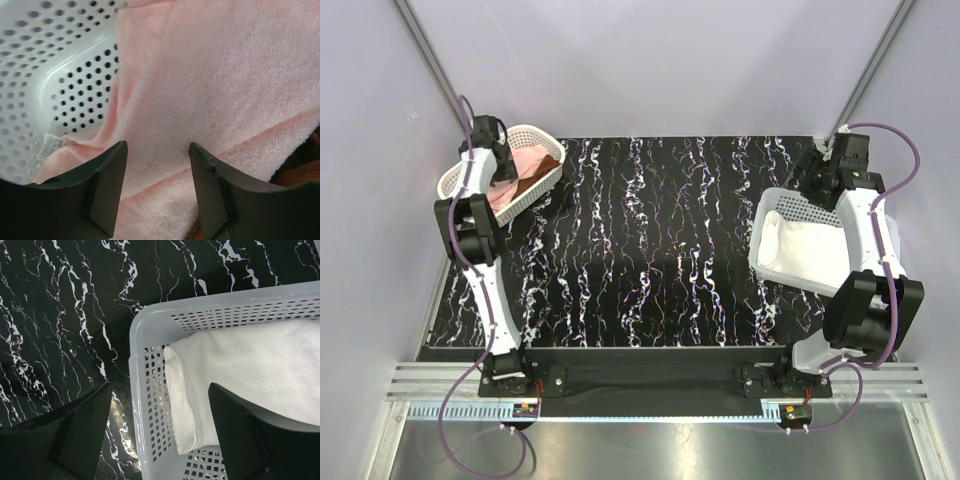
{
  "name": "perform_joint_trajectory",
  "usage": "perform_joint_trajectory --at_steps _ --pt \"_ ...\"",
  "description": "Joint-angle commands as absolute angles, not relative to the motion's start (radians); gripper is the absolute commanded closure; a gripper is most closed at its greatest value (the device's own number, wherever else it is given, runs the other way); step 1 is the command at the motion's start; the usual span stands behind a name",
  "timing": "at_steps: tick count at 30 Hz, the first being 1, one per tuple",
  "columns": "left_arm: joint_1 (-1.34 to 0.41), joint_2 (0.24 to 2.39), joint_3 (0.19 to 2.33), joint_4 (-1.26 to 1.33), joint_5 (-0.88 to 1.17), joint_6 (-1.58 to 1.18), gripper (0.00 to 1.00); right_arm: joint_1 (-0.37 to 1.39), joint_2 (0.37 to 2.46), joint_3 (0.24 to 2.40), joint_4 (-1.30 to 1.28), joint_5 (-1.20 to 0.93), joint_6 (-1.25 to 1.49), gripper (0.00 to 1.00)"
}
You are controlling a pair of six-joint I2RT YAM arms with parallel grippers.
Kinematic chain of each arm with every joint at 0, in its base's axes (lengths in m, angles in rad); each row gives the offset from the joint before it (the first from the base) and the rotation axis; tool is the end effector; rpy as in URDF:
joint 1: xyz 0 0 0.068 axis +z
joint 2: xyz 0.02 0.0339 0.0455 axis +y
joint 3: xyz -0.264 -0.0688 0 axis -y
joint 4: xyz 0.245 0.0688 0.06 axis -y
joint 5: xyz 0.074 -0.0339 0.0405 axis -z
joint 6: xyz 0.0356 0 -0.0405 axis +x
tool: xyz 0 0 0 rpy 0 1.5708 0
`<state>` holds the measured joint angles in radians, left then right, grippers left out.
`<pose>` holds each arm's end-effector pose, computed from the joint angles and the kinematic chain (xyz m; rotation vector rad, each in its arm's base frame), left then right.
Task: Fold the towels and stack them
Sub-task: Grab crumpled towel, then move the towel to the center of the board
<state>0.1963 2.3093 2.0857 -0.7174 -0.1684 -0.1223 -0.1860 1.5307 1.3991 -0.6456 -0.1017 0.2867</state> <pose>0.5031 0.1061 0.2247 -0.4660 2.4655 0.2418 0.3330 -0.0590 0.3279 0.5013 2.2951 0.1689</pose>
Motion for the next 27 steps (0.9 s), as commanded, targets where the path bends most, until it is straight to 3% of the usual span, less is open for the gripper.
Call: perform_joint_trajectory --at_steps 1,2,3,5,12,19,24,27 --pt "0.19 2.368 2.136 -0.719 -0.138 -0.107 0.48 -0.178 1.517 1.431 -0.592 -0.143 0.302 0.15" --pt "0.19 2.376 2.152 -0.741 -0.13 -0.104 0.57 -0.179 1.523 1.431 -0.592 -0.144 0.301 0.15" --pt "0.19 2.372 2.166 -0.745 -0.109 -0.101 0.83 -0.179 1.534 1.433 -0.592 -0.143 0.295 0.15" --pt "0.189 2.335 2.187 -0.741 -0.054 -0.109 0.99 -0.178 1.551 1.443 -0.615 -0.147 0.288 0.15" --pt "0.143 2.042 2.224 -0.648 0.067 -0.159 1.0 -0.178 1.528 1.405 -0.552 -0.222 0.304 0.14" --pt "-0.02 1.726 2.111 -0.58 0.189 -0.161 1.0 -0.178 1.488 1.408 -0.614 -0.268 0.31 0.13" --pt "-0.097 1.453 1.875 -0.534 0.293 -0.244 1.0 -0.179 1.45 1.488 -0.736 -0.192 0.25 0.1" --pt "-0.147 1.317 1.624 -0.488 0.403 -0.302 1.0 -0.178 1.428 1.503 -0.759 -0.266 0.287 0.1"
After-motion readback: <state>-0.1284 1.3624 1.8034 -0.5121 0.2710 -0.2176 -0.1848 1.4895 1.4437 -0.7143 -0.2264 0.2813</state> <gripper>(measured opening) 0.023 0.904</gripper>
